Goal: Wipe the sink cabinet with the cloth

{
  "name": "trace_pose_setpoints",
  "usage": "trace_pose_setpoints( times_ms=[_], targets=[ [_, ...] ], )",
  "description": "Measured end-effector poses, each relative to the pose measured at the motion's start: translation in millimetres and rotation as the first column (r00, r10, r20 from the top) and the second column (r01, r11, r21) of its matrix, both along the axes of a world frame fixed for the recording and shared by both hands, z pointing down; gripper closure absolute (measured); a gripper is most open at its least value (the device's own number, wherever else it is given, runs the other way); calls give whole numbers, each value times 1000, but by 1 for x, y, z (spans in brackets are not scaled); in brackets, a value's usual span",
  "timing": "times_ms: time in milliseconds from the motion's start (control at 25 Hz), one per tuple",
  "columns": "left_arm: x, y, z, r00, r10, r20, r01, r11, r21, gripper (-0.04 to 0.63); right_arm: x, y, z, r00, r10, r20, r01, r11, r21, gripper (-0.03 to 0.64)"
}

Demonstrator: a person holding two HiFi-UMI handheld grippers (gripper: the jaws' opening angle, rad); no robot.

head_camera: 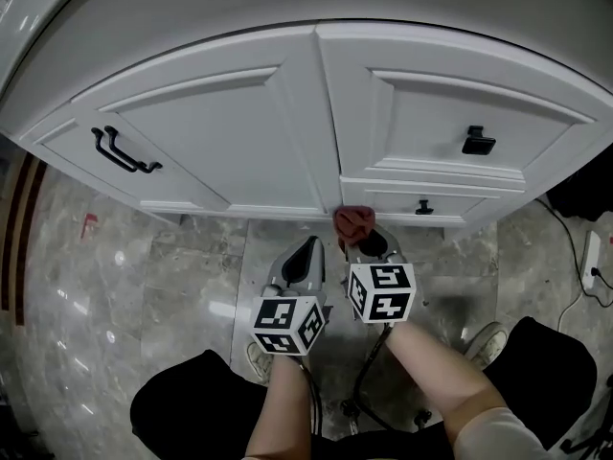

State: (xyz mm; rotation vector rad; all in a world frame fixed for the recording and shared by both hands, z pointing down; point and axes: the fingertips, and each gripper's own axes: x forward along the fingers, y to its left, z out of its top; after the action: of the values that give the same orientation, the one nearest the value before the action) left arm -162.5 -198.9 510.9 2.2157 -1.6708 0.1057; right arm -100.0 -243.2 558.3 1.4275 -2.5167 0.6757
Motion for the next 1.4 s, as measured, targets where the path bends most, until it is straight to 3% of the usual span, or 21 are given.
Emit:
trace_pose_setpoints(
  times_ms=[280,600,1080,1400],
  targets=[
    [13,2,5,998,47,40,-46,999,-13,595,10,-5,4,999,-9,-46,12,998,67,535],
    [25,-3,7,998,59,31,-59,998,-15,595,54,-7,12,996,82,-38,-82,997,-2,535],
    [73,-14,4,992,123,22,-123,992,-10,595,114,-11,10,988,152,-43,-151,988,22,535],
    [97,-21,-4,990,143,2,-143,990,6,595,169,-10,11,959,282,-35,-283,959,-11,535]
  ],
)
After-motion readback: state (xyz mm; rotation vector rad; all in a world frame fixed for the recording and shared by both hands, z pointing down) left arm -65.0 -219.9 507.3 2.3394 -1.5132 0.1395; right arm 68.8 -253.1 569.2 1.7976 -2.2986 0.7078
